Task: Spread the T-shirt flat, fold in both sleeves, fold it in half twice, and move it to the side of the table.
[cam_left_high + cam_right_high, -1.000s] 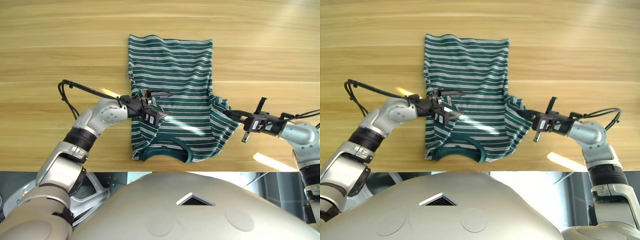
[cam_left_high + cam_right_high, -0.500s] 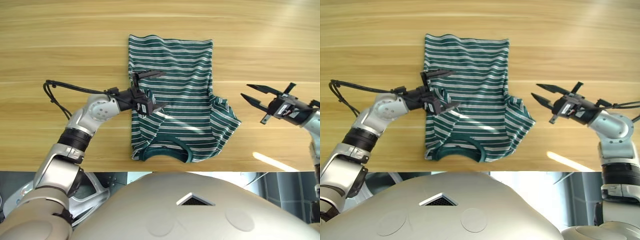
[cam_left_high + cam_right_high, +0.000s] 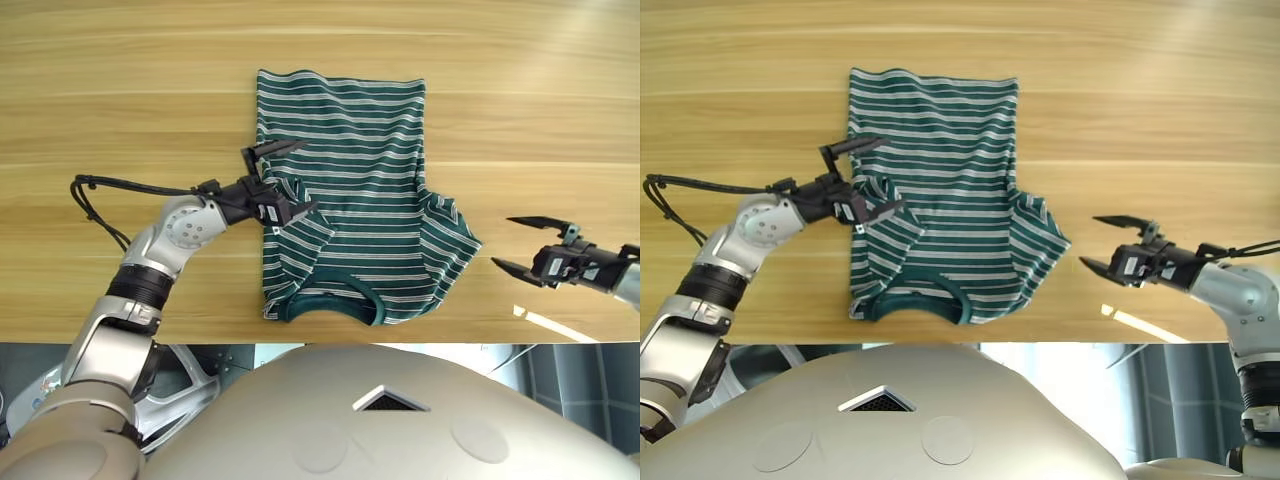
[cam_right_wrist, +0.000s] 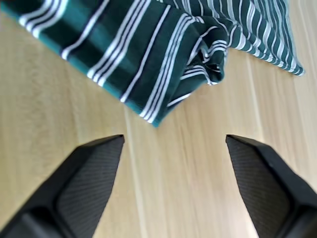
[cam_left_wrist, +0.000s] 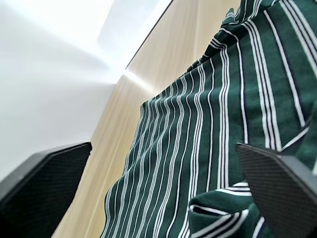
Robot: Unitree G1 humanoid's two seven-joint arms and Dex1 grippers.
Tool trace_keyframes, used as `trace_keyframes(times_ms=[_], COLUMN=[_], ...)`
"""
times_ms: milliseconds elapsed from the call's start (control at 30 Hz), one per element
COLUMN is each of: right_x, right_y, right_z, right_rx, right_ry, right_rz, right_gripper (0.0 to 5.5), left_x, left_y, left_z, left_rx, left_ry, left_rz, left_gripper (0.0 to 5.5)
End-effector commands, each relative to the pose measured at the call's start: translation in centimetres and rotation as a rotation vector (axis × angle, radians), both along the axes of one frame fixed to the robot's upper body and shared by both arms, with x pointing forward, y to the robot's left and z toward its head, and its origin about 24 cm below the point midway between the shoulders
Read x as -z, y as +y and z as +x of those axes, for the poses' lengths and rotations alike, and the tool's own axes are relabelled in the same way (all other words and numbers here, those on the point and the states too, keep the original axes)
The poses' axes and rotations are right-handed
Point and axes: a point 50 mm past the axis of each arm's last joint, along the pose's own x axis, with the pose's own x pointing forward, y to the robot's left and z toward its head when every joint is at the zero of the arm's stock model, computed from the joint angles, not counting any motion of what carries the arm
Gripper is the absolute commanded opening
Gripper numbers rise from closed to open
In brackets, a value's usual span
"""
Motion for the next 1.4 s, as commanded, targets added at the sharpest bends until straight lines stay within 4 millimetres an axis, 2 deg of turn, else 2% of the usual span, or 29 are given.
trace_keyframes(times_ms=[33, 267, 333, 567, 967, 1167, 1400], right_x=[1.0, 2.8, 3.1, 3.3, 3.6, 3.8, 1.6], right_y=[0.9, 1.9, 2.0, 2.0, 1.5, 1.5, 2.8], right_z=[-0.4, -0.4, -0.2, -0.2, -0.3, -0.2, -0.1], right_rx=[-0.042, -0.063, -0.064, -0.060, -0.027, -0.018, -0.092], right_ry=[0.050, 0.096, 0.098, 0.100, 0.103, 0.100, 0.020], right_rz=[-0.005, -0.002, 0.002, 0.011, 0.017, 0.030, 0.118], right_gripper=[3.77, 3.77, 3.51, 2.10, 0.02, 0.02, 0.02], left_x=[-0.1, -0.1, -0.1, 0.0, 0.1, 0.1, 0.1], left_y=[0.5, 0.5, 0.5, 0.6, 0.8, 0.8, 0.6], left_z=[0.0, 0.0, 0.0, -0.2, -0.1, 0.0, 0.2], left_rx=[-0.014, -0.013, -0.014, -0.016, -0.014, -0.015, -0.012], left_ry=[-0.007, -0.010, -0.010, -0.012, -0.015, -0.018, -0.022], left_rz=[0.011, 0.012, 0.014, 0.017, 0.028, 0.034, 0.033], left_gripper=[5.40, 5.40, 5.40, 5.40, 5.40, 5.40, 5.40])
